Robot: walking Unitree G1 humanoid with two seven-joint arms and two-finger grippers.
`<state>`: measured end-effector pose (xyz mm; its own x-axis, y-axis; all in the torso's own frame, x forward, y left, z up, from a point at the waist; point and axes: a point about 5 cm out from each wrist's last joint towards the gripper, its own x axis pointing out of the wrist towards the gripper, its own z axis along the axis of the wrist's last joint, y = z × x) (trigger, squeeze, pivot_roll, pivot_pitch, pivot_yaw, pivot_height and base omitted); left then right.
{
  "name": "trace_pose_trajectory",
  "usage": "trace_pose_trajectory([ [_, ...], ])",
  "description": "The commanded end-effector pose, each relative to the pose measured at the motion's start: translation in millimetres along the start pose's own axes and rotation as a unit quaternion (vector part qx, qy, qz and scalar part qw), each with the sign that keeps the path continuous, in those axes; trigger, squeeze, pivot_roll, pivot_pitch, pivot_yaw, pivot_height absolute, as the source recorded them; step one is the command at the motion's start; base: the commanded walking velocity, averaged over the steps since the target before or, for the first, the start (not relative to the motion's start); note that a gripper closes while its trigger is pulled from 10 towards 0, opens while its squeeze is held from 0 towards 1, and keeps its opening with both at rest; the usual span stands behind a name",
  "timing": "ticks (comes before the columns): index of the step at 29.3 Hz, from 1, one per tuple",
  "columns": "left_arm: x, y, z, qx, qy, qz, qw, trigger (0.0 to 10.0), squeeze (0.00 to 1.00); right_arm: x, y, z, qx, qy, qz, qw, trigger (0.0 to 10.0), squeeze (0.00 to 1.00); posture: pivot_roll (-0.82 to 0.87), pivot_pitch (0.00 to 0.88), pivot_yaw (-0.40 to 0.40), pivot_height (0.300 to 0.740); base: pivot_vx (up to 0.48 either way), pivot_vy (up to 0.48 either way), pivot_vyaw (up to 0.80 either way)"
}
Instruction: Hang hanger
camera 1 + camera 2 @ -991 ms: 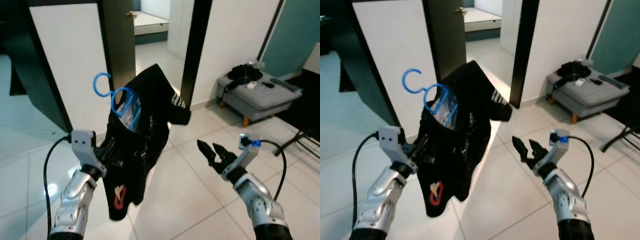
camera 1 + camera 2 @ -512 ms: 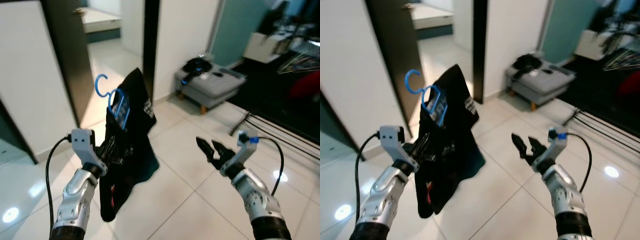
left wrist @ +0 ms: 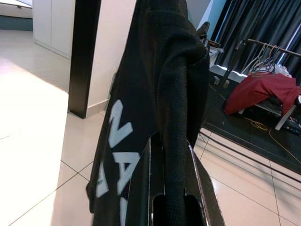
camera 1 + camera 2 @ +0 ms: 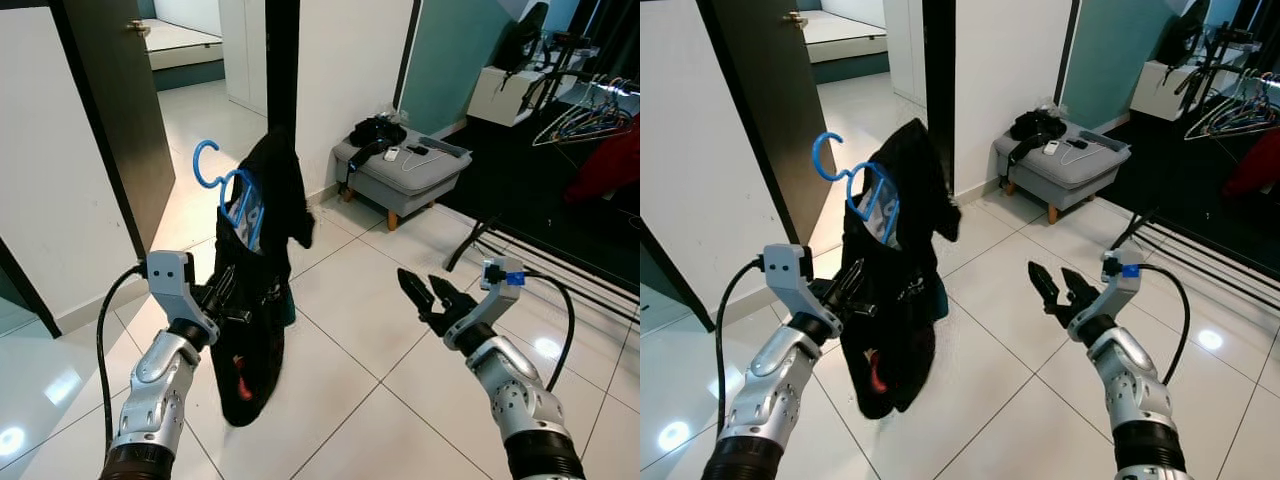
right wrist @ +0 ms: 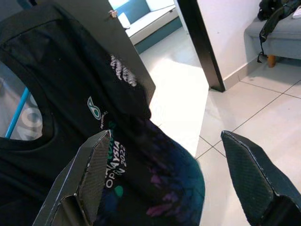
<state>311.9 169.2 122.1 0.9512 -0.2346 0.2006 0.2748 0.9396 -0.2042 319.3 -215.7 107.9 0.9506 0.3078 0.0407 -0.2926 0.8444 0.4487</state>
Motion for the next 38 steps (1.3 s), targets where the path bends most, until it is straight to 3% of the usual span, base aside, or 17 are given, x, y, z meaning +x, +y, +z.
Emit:
trace_pose_trajectory([
  [1, 2.1, -0.4, 4.7, -0.001, -0.018, -0.002, 1.0, 10.0, 0.0, 2.3, 0.6, 0.7, 0.0, -0.004, 0.002, 1.0, 10.0, 0.0, 0.02, 0.0, -0.032, 0.74, 0.0, 0.0, 0.0],
  [17, 1.2, 0.2, 4.3, -0.008, -0.015, -0.025, 1.0, 10.0, 0.0, 2.6, 2.4, 0.4, 0.008, -0.011, 0.002, 1.0, 10.0, 0.0, 0.05, 0.0, -0.044, 0.74, 0.0, 0.0, 0.0],
  [26, 3.3, 2.1, 6.7, -0.023, -0.018, -0.017, 0.999, 10.0, 0.0, -0.7, -1.5, 12.5, 0.027, -0.033, 0.001, 0.999, 10.0, 0.0, 0.07, 0.0, -0.061, 0.74, 0.0, 0.0, 0.0],
  [32, 12.2, -5.0, 8.4, -0.033, -0.022, -0.028, 0.999, 10.0, 0.0, 14.3, 14.8, 6.9, 0.018, -0.022, 0.028, 0.999, 10.0, 0.0, 0.08, 0.0, -0.069, 0.74, 0.0, 0.0, -0.53],
  [34, 15.9, -9.7, 5.6, -0.033, -0.018, -0.033, 0.999, 10.0, 0.0, 26.1, 26.8, 3.3, 0.011, -0.014, 0.047, 0.999, 10.0, 0.0, 0.1, 0.0, -0.079, 0.74, 0.0, 0.0, -0.8],
  [38, 21.4, -13.5, 5.8, -0.043, -0.025, -0.025, 0.998, 10.0, 0.0, 32.3, 30.3, 2.0, 0.011, -0.009, 0.05, 0.999, 10.0, 0.0, 0.1, 0.0, -0.077, 0.74, 0.0, 0.0, -0.8],
])
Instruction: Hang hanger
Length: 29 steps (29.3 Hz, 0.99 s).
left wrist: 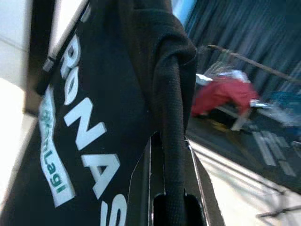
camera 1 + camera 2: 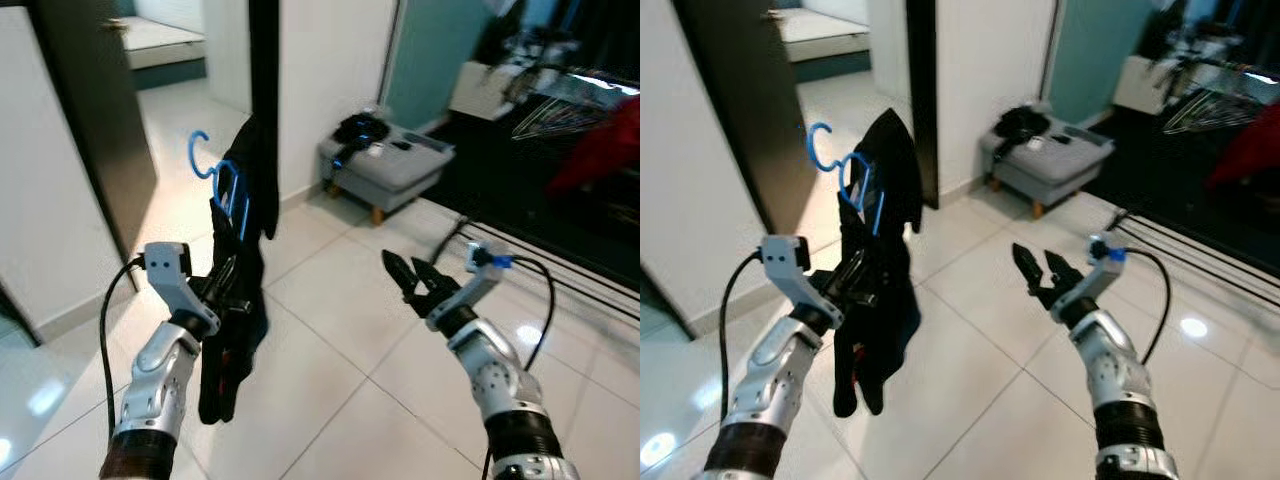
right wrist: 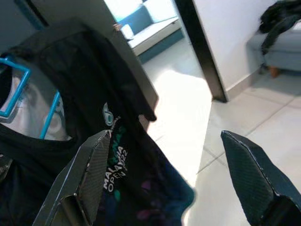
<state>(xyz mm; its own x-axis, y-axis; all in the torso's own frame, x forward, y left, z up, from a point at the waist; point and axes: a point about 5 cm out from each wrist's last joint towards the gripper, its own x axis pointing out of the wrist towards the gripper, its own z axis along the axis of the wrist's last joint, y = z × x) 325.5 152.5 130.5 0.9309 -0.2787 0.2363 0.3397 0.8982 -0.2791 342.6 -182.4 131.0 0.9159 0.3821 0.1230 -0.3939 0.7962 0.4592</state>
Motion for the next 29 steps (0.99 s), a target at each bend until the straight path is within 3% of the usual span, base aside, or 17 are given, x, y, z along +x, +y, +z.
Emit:
trace_pose_trajectory([
  [1, 2.9, 0.0, 3.8, 0.003, -0.013, 0.002, 1.0, 10.0, 0.0, -1.3, -1.4, -6.4, 0.001, 0.009, -0.005, 1.0, 10.0, 0.0, 0.1, 0.0, -0.077, 0.74, 0.0, 0.0, -0.8],
  [3, 7.2, -0.8, 4.1, 0.029, -0.007, 0.002, 1.0, 10.0, 0.0, -0.7, -3.0, -4.8, -0.001, 0.01, -0.008, 1.0, 10.0, 0.0, 0.08, 0.0, -0.075, 0.74, 0.0, 0.0, -0.8],
  [8, 5.9, 10.6, 7.4, 0.023, -0.009, 0.028, 0.999, 10.0, 0.0, -2.7, -7.7, 2.0, -0.009, 0.002, -0.013, 1.0, 10.0, 0.0, 0.06, 0.0, -0.067, 0.74, 0.0, 0.0, -0.8],
  [14, 11.7, 12.6, 21.4, 0.032, -0.045, 0.036, 0.998, 10.0, 0.0, -4.8, -9.4, 3.5, -0.029, -0.009, -0.02, 0.999, 10.0, 0.0, 0.03, 0.0, -0.043, 0.74, 0.0, 0.0, 0.0],
  [17, 7.7, 16.4, 28.2, 0.053, -0.056, 0.04, 0.996, 10.0, 0.0, -6.2, -10.0, 6.6, -0.068, -0.007, -0.035, 0.997, 10.0, 0.0, 0.01, 0.0, -0.045, 0.74, 0.241, 0.0, 0.0],
  [20, 4.0, 20.4, 32.0, 0.063, -0.06, 0.044, 0.995, 10.0, 0.0, -9.1, -11.5, 8.1, -0.076, -0.004, -0.043, 0.996, 10.0, 0.0, 0.01, 0.0, -0.048, 0.74, 0.254, 0.0, 0.0],
  [24, 1.1, 15.7, 32.5, 0.09, -0.047, 0.02, 0.995, 10.0, 0.0, -12.6, -14.1, 7.5, -0.075, 0.001, -0.053, 0.996, 10.0, 0.0, 0.01, 0.0, -0.045, 0.74, 0.323, 0.0, 0.0],
  [29, -2.5, 7.7, 34.5, 0.136, -0.033, -0.02, 0.99, 10.0, 0.0, -12.2, -13.1, 4.4, -0.089, 0.012, -0.059, 0.994, 10.0, 0.0, 0.02, 0.0, -0.034, 0.74, 0.335, 0.0, -0.8],
])
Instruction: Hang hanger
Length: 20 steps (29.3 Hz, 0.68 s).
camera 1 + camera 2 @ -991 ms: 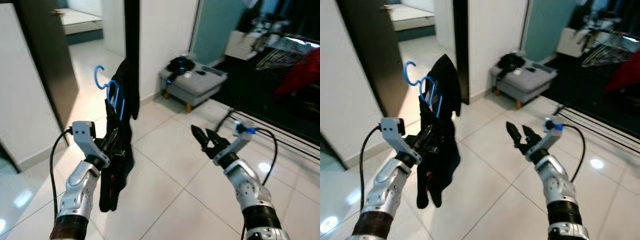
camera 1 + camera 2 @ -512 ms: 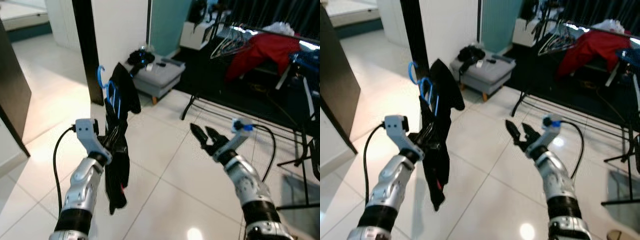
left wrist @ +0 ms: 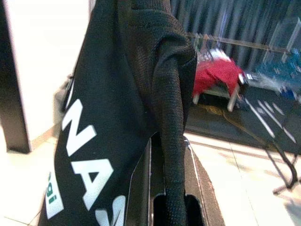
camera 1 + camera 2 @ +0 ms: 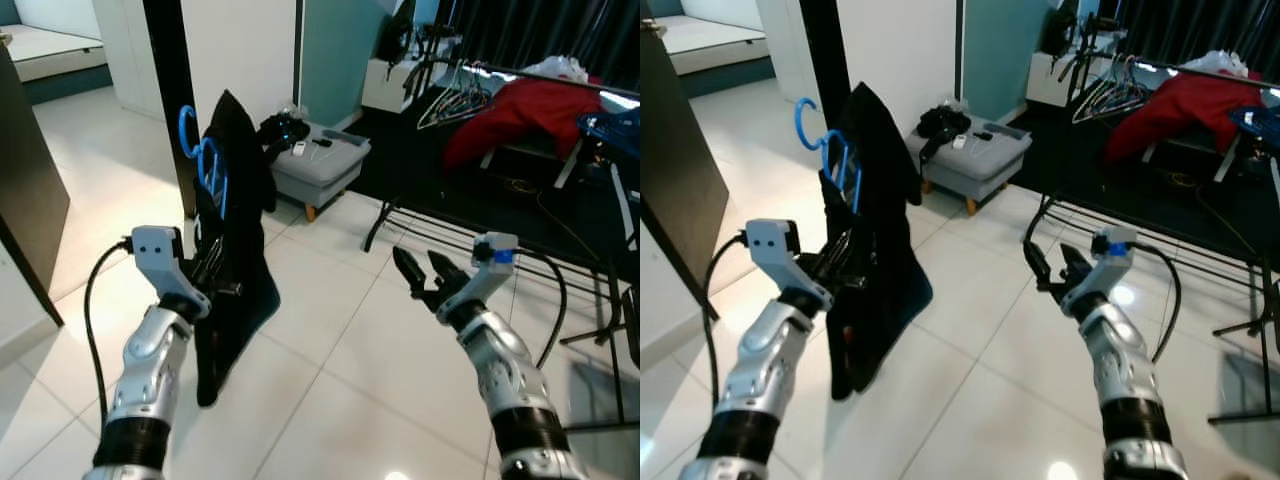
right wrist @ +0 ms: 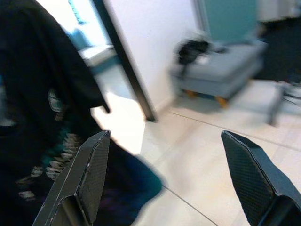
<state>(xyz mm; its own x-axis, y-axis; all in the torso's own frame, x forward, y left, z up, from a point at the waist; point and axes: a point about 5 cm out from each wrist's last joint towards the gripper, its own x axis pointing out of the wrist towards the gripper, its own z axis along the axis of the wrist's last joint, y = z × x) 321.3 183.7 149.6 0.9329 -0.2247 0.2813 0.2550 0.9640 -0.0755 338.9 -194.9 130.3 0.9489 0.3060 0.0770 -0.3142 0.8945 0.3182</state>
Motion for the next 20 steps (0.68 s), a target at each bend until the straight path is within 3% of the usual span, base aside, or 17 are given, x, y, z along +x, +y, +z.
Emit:
trace_pose_trajectory([
  [1, 5.3, -12.2, 8.2, 0.022, -0.011, -0.041, 0.999, 10.0, 0.0, -3.6, -4.5, -1.3, -0.007, 0.007, -0.011, 1.0, 10.0, 0.0, 0.02, 0.0, -0.034, 0.74, 0.341, 0.0, -0.8],
  [6, -2.8, -11.6, 4.4, 0.053, 0.009, -0.056, 0.997, 10.0, 0.0, -4.0, -1.7, -8.4, -0.011, 0.018, -0.014, 1.0, 10.0, 0.0, 0.0, 0.0, -0.022, 0.74, 0.352, 0.0, -0.8],
  [12, -15.0, -10.2, -2.2, 0.055, 0.029, -0.051, 0.997, 10.0, 0.0, -5.8, 1.0, -12.9, -0.004, 0.021, -0.024, 0.999, 10.0, 0.0, 0.02, 0.0, -0.007, 0.74, 0.356, 0.0, -0.79],
  [20, -18.5, -10.7, 1.2, 0.063, 0.032, -0.054, 0.996, 10.0, 0.0, -8.1, 6.3, -13.5, 0.01, 0.013, -0.021, 1.0, 10.0, 0.0, 0.05, 0.012, -0.006, 0.74, 0.357, 0.0, -0.79],
])
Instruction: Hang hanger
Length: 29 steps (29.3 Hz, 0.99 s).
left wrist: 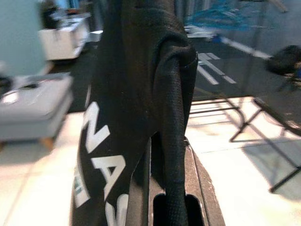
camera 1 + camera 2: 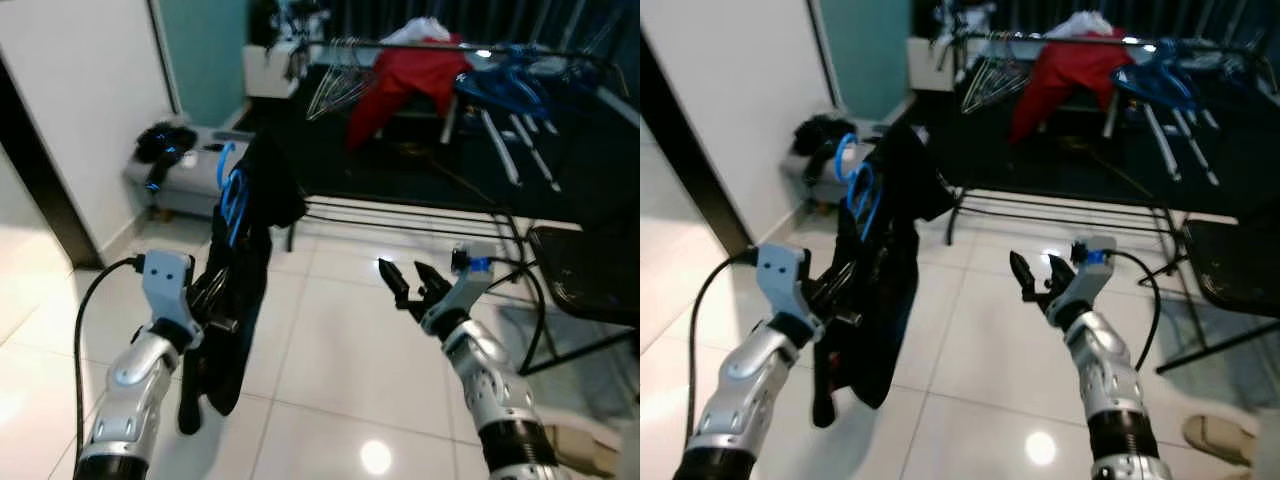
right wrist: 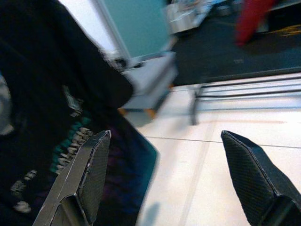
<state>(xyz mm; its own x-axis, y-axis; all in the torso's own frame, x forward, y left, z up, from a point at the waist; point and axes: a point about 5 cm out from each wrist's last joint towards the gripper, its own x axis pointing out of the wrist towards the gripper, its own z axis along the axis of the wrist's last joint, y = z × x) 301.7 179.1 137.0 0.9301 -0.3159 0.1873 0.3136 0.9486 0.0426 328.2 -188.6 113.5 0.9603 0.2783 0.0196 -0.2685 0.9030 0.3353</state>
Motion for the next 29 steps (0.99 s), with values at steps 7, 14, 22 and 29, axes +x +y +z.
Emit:
trace_pose_trajectory([
  [7, 6.7, -10.6, 11.9, 0.017, -0.019, -0.023, 0.999, 10.0, 0.0, 5.2, 5.5, 6.3, 0.013, -0.011, 0.005, 1.0, 10.0, 0.0, 0.02, 0.025, -0.008, 0.74, 0.361, 0.0, -0.11],
  [14, 15.0, -23.7, 17.4, 0.017, -0.027, -0.028, 0.999, 10.0, 0.0, 6.8, 7.5, 7.2, 0.004, -0.007, 0.009, 1.0, 10.0, 0.0, -0.01, 0.018, -0.005, 0.74, 0.367, 0.0, 0.0],
  [22, 20.2, -34.2, 17.4, 0.03, -0.022, -0.04, 0.999, 10.0, 0.0, 4.0, 3.2, 9.1, 0.009, -0.011, 0.004, 1.0, 10.0, 0.0, -0.02, 0.016, -0.015, 0.74, 0.394, 0.0, 0.0],
  [29, 33.9, -46.0, 19.3, 0.071, -0.016, -0.014, 0.997, 10.0, 0.0, 4.5, 3.1, 8.1, 0.007, -0.008, 0.007, 1.0, 10.0, 0.0, -0.03, 0.011, -0.014, 0.74, 0.456, 0.0, 0.0],
])
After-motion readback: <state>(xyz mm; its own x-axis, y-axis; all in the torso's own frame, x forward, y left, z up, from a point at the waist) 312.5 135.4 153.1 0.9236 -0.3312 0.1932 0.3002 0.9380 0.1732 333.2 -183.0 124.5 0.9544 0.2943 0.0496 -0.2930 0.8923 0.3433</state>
